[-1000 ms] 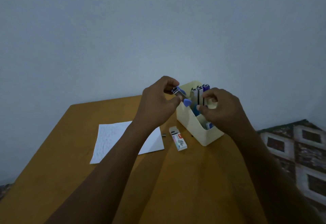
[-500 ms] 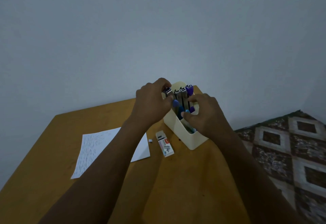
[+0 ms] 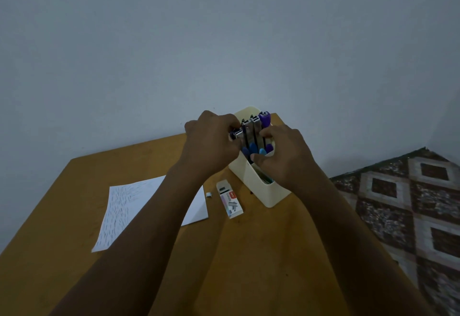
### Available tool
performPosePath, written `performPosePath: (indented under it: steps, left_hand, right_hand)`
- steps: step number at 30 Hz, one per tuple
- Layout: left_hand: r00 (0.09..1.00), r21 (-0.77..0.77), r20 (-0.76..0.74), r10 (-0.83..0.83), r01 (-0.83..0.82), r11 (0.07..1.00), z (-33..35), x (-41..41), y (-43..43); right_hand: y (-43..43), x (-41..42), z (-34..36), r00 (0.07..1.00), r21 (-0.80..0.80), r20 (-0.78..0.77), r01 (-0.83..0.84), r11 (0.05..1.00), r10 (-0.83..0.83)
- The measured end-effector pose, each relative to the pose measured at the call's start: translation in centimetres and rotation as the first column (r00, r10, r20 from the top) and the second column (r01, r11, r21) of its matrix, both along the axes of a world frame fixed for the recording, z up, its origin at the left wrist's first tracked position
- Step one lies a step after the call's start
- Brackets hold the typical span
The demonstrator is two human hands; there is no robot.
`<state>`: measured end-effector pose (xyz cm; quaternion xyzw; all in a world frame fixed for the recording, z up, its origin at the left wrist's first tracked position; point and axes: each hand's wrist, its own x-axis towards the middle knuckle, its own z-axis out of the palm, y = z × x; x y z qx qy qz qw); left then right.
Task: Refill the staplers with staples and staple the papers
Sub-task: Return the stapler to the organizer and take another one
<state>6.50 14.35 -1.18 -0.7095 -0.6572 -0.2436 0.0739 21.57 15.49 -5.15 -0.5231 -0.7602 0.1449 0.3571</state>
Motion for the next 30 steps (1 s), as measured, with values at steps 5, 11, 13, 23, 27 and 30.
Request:
performPosePath:
  steps: [5,11,13,23,27,30]
  left_hand:
    - [0.999,-0.011,0.013,0.045,-0.045,0.999,0.2,0.3,0.2]
    - [0.993,-0.03,0.086,0.078,-0.076,0.997,0.5,1.1,1.2]
    - [0.986,-0.043,0.146,0.081,-0.076,0.996,0.8,1.4,1.3]
    - [0.835,0.171,0.544,-0.085,-0.012,0.985,3.4,-0.3,-0.2]
    - [0.724,0.207,0.677,-0.132,-0.015,0.978,4.9,-1.3,-1.4]
    - [0.595,0.194,0.79,-0.148,-0.014,0.981,6.0,-2.8,-2.7]
  right_hand:
    - [0.1,-0.3,-0.4,1.0,0.031,0.002,0.002,1.0,-0.002]
    - [0.2,-0.4,-0.4,1.0,0.02,0.002,-0.004,1.0,0.004]
    - [0.3,-0.4,-0.5,1.0,0.028,-0.004,-0.005,1.0,0.005]
    - [0.1,-1.8,1.8,0.998,0.052,-0.063,0.01,0.999,-0.007]
    - [-0.5,-2.5,4.0,0.992,0.118,-0.126,0.044,0.992,-0.029]
    - [-1.1,-3.8,5.2,0.982,0.172,-0.183,-0.008,0.985,0.04]
